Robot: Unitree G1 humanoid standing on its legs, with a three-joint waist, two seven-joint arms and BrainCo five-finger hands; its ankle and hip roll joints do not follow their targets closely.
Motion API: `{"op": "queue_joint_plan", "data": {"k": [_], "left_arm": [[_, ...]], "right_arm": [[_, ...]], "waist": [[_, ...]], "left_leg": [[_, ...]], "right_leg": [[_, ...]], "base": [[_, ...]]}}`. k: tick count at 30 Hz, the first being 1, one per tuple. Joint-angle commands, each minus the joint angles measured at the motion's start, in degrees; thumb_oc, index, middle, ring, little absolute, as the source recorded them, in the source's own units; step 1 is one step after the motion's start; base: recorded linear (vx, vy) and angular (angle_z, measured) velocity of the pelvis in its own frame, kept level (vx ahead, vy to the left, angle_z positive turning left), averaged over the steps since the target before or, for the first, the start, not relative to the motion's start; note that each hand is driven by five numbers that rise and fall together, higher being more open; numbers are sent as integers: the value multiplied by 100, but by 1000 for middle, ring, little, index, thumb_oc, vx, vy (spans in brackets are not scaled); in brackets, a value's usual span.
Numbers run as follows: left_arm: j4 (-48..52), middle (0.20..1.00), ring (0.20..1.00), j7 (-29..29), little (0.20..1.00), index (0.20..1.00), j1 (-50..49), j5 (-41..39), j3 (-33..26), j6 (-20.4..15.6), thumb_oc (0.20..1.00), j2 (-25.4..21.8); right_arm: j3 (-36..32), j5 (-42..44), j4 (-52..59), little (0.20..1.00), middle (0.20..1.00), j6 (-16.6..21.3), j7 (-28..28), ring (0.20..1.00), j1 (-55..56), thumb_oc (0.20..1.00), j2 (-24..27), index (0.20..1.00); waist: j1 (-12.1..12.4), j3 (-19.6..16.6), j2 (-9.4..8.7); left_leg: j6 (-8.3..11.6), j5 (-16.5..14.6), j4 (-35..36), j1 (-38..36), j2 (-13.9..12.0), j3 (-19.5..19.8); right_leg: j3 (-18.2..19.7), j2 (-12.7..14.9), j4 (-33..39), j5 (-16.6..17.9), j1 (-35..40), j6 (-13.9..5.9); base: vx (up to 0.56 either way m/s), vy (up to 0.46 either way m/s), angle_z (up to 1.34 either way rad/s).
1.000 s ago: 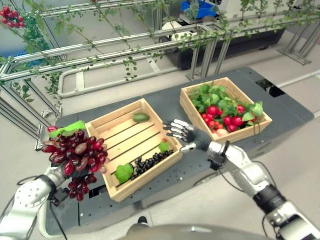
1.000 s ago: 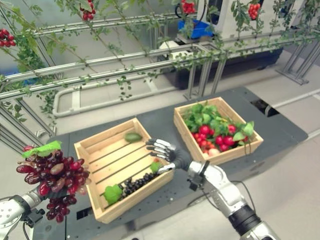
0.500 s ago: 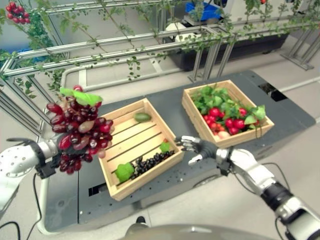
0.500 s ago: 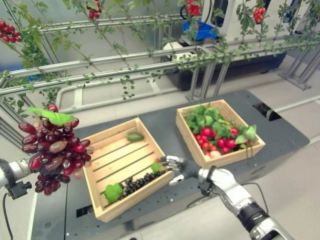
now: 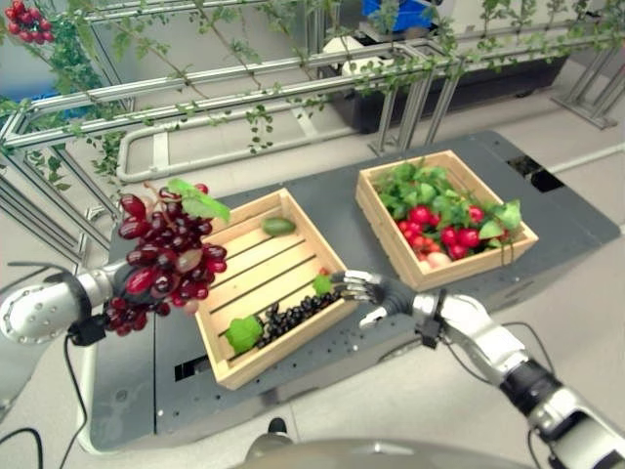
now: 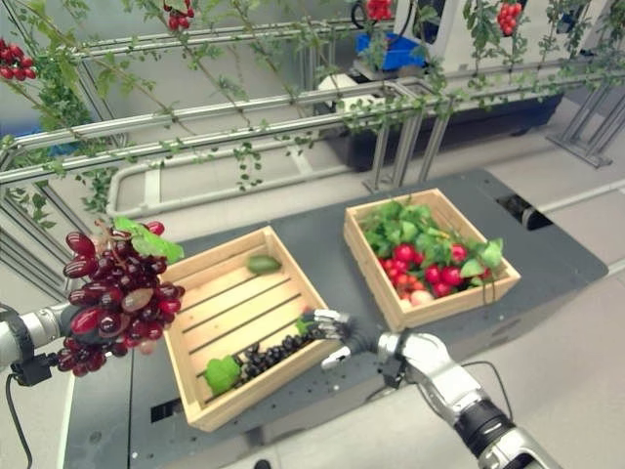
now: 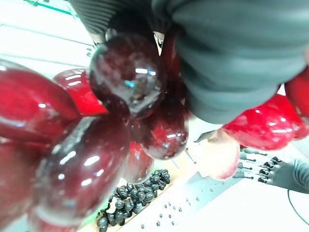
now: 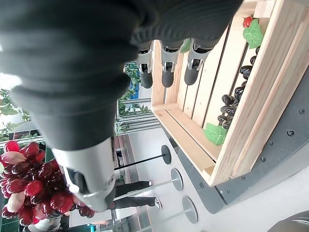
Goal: Pick up the fruits from the basket on one side to the basket on the other side
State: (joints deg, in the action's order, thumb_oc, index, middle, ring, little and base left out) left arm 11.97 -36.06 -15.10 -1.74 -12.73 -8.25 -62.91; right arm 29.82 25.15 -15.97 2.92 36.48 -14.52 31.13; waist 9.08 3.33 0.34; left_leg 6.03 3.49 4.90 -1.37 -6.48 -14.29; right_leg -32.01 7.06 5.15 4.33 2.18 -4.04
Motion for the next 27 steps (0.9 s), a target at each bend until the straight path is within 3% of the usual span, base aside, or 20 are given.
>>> {"op": "queue_joint_plan", "data": {"k": [1,11,17,27], "left_arm": [[-67,200,200,166,200,200,288,-183,-332,-176,200,-288],[98,200,200,230,200,200,662,-163,-239,-213,200,-491],[49,200,200,151,200,200,757,927,-69,-527,200,-668],[159,200,200,168,200,200,810,1212,-74,-726,200,-770]], "right_arm": [[60,3,376,1000,1000,190,16,1000,-248,1000,-128,1000],[78,263,39,1000,1000,109,-40,1000,-98,1000,-455,1000],[308,149,62,1000,1000,75,54,1000,-103,1000,-555,1000],[411,104,127,1000,1000,81,76,1000,-179,1000,-533,1000]], "waist": [[1,-175,-247],[-47,-220,-264],[-100,-189,-229],[-149,-240,-236]], "left_leg": [[-231,-475,-466,221,243,-78],[-231,-482,-444,208,236,-100],[-218,-486,-439,186,207,-122],[-206,-488,-402,144,206,-150]], "right_leg": [[-54,360,-406,-398,-3,-365],[-19,320,-386,-412,-23,-349],[23,305,-389,-440,-19,-332],[58,282,-349,-455,-1,-321]], "base": [[0,0,0],[0,0,0],[0,0,0],[0,0,0]]}}
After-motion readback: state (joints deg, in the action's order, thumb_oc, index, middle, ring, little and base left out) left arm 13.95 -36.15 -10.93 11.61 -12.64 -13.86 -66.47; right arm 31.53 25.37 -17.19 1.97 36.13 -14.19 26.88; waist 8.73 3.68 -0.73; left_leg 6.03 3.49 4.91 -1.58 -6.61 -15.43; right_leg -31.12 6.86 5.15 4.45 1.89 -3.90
